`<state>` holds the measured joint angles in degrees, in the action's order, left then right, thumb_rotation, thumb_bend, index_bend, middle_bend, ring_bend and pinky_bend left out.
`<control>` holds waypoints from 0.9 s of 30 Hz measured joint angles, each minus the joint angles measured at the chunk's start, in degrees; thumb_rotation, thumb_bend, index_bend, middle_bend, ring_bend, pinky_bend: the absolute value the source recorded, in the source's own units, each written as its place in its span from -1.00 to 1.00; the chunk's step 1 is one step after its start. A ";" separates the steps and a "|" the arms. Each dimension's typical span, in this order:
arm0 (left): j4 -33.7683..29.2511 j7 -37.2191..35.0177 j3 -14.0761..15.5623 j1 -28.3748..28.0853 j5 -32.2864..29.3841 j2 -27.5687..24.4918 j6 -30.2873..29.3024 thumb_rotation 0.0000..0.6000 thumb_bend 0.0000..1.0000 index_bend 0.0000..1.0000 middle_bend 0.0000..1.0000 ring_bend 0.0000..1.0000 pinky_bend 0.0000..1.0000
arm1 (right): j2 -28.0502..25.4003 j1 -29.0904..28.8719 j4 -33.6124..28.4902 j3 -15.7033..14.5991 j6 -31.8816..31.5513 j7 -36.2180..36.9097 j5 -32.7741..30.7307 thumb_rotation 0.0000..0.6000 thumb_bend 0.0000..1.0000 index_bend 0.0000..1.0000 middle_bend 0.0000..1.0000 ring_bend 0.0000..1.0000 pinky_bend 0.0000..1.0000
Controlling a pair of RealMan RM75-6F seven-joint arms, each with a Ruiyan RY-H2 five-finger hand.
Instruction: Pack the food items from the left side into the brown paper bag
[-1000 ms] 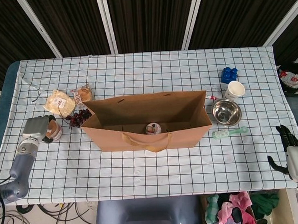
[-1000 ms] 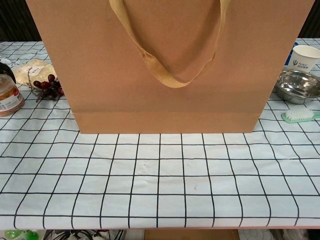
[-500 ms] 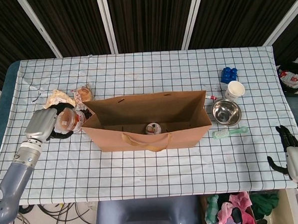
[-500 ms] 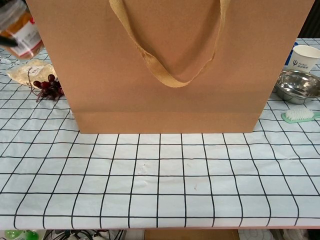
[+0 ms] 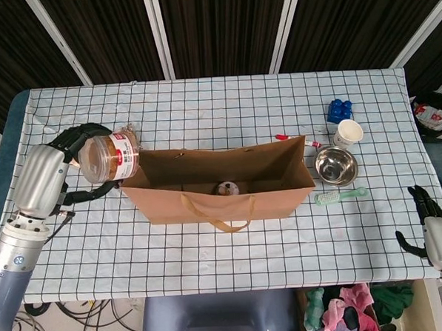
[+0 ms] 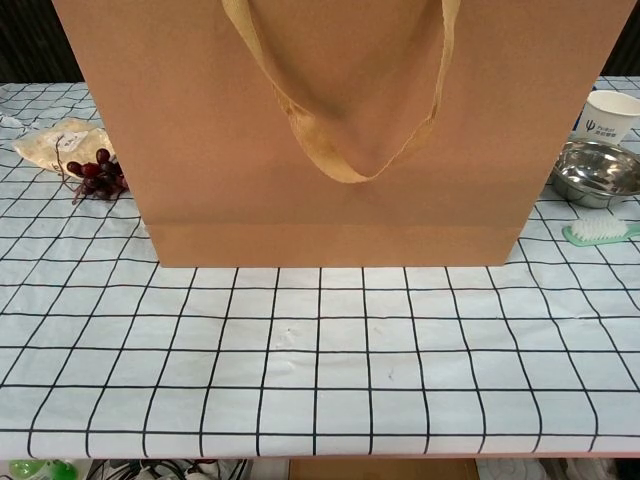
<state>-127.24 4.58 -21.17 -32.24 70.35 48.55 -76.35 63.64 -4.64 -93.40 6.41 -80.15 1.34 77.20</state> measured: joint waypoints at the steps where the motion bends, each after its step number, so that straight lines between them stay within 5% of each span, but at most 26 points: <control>1: -0.35 0.49 -0.68 -0.48 -0.60 0.55 0.06 1.00 -0.15 -0.05 -0.10 -0.29 0.13 | 0.01 -0.01 0.01 0.01 0.04 0.00 -0.05 1.00 -0.46 -0.94 -0.94 -0.72 -0.46; 10: -1.88 4.40 -3.53 -7.50 -3.77 4.43 4.63 1.00 -0.15 -0.05 -0.10 -0.29 0.10 | 0.05 -0.04 0.01 0.12 0.11 -0.34 -0.44 1.00 -0.46 -0.94 -0.94 -0.72 -0.46; 20: 1.43 9.44 -2.46 -15.48 -14.21 10.63 12.05 1.00 -0.18 -0.08 -0.13 -0.31 0.08 | 0.03 -0.02 0.16 0.17 0.10 -0.11 -0.48 1.00 -0.46 -0.94 -0.94 -0.72 -0.46; 27: 4.47 12.46 -1.75 -19.28 -20.25 13.73 13.70 1.00 -0.55 -0.33 -0.35 -0.52 -0.08 | -0.03 0.05 0.20 0.29 -0.10 0.27 -0.50 1.00 -0.46 -0.94 -0.94 -0.72 -0.46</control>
<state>-122.78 17.04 -22.93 -51.52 50.10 62.27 -62.65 63.61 -4.59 -93.20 6.71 -80.25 1.61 76.71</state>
